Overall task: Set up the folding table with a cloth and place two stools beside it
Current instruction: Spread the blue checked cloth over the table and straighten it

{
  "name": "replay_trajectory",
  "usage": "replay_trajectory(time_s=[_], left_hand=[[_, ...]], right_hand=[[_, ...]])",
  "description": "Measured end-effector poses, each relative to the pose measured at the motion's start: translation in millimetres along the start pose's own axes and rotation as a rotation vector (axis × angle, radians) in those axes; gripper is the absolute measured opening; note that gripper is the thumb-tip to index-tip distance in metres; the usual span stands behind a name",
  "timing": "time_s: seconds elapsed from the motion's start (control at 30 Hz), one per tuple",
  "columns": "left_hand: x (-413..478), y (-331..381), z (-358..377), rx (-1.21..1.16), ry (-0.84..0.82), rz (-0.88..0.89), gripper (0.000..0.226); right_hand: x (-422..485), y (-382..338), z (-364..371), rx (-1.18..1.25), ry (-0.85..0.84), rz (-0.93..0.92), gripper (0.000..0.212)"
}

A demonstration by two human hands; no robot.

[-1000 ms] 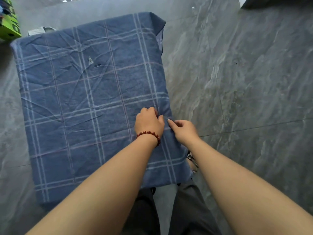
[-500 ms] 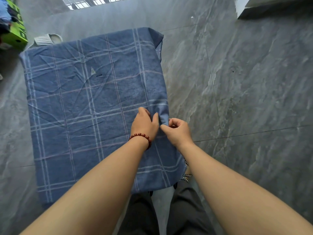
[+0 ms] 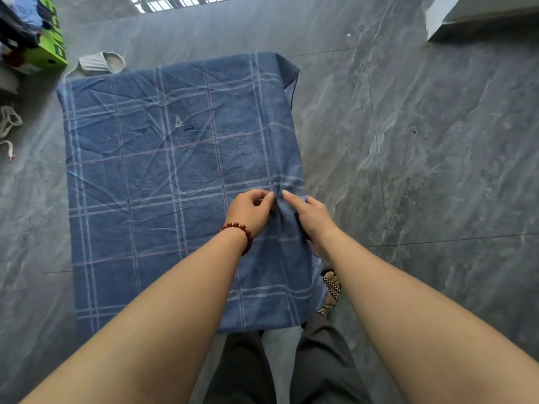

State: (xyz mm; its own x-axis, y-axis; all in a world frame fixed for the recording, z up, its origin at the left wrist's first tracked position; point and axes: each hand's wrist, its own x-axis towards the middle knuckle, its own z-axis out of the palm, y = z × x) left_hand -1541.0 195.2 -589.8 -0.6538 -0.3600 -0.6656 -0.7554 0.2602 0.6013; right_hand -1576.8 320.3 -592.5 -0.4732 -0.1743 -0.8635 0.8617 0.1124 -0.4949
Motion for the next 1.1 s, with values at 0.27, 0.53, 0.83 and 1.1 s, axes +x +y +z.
replay_trajectory(time_s=[0.27,0.53,0.83,1.1], left_hand=[[2.9,4.7,1.3,0.091,0.069,-0.004,0.027],[-2.0,-0.1,1.4,0.032,0.085,-0.046,0.031],[-3.9,-0.6,-4.1,0.040,0.072,-0.036,0.030],[-8.7,5.7,-0.8,-0.030,0.081,-0.055,0.039]], right_hand=[[1.0,-2.7,9.8,-0.144,0.030,-0.144,0.009],[2.4,-8.3,0.5,-0.095,0.022,0.003,0.011],[1.3,-9.2,8.9,0.012,-0.092,0.231,0.023],[-0.5,-17.2,-0.1,-0.006,-0.196,0.228,0.025]])
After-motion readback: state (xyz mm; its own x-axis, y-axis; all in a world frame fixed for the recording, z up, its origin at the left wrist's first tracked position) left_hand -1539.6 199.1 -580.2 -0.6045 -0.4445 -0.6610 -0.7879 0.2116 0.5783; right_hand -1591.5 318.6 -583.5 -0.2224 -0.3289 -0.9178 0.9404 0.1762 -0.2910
